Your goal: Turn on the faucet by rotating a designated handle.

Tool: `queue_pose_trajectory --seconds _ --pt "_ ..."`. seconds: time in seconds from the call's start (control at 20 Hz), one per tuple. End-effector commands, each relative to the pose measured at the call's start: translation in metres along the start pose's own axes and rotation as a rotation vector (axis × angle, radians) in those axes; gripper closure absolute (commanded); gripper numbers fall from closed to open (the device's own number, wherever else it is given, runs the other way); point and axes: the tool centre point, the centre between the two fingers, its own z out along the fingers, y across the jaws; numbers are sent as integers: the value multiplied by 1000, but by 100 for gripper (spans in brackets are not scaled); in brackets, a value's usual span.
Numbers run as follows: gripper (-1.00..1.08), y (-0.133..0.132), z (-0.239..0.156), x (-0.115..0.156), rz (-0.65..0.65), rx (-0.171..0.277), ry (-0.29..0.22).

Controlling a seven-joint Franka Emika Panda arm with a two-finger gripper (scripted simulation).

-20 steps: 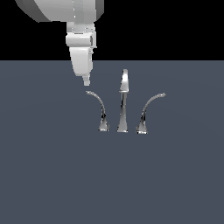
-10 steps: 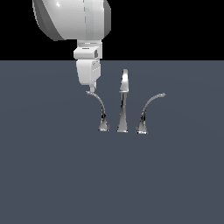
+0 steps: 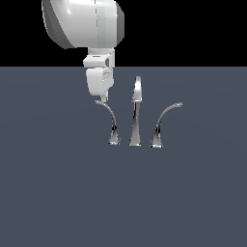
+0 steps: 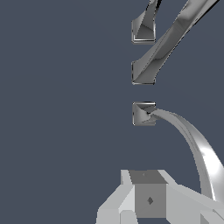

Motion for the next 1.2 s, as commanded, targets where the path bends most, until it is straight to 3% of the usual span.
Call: queue_pose_trajectory --seconds 0.0,0.6,0.7,1.15 --pt "108 3 0 -1 0 0 0" --pt "108 43 0 -18 1 0 -1" --pt "108 33 0 -10 14 10 -2" --pt "108 60 0 -5 7 5 -1"
